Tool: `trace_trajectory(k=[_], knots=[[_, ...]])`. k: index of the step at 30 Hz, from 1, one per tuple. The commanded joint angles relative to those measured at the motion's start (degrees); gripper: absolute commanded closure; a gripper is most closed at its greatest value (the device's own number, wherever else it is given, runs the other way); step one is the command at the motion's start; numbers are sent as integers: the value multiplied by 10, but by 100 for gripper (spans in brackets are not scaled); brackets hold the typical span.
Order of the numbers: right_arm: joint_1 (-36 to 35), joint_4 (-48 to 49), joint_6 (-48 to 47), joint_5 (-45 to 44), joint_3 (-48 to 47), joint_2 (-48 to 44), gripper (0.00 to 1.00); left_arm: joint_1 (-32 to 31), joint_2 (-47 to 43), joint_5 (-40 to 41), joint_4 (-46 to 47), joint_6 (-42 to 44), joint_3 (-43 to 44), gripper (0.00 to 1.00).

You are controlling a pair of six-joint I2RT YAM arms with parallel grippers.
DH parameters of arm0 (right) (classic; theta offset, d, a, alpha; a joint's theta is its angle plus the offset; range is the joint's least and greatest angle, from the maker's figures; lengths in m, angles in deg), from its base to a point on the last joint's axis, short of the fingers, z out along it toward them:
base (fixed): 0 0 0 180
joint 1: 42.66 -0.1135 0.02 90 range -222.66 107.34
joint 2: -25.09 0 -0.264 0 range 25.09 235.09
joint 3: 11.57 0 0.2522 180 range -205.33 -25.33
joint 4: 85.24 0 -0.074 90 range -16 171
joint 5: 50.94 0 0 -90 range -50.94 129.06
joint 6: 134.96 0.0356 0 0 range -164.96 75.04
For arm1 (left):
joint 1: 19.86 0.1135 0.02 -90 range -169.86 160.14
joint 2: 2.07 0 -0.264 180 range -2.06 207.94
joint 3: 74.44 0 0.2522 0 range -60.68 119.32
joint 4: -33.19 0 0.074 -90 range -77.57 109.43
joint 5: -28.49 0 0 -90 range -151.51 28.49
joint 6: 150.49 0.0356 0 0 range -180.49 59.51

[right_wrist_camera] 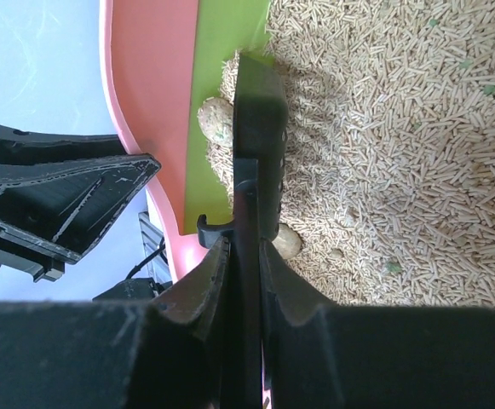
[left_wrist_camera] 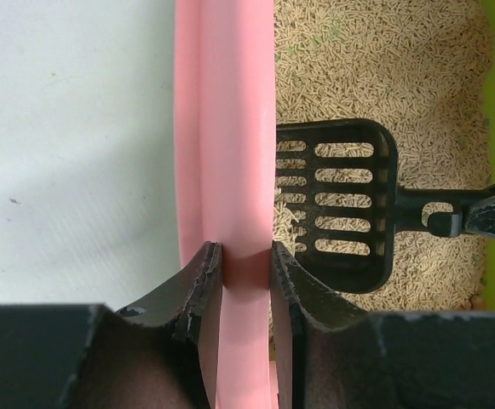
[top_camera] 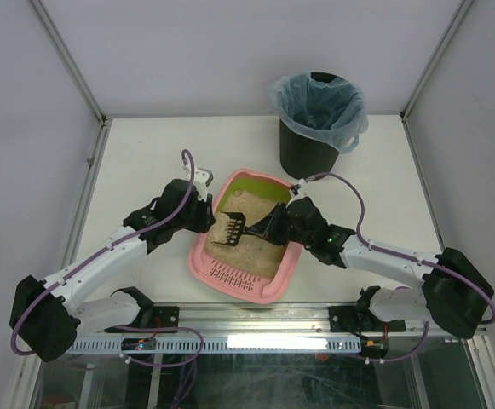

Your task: Clean the litter box

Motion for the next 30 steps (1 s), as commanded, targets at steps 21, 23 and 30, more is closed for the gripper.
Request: trace_trajectory(k=[21, 23, 30], knots=[[-4, -73, -2, -22, -32, -72, 100, -18, 4, -74, 0, -25, -8, 82], [-4, -73, -1, -23, -31, -73, 100, -19, 4, -74, -1, -25, -8, 82], [-3, -120, -30, -40, -73, -44, 100, -18, 6, -75, 0, -25, -8, 82]])
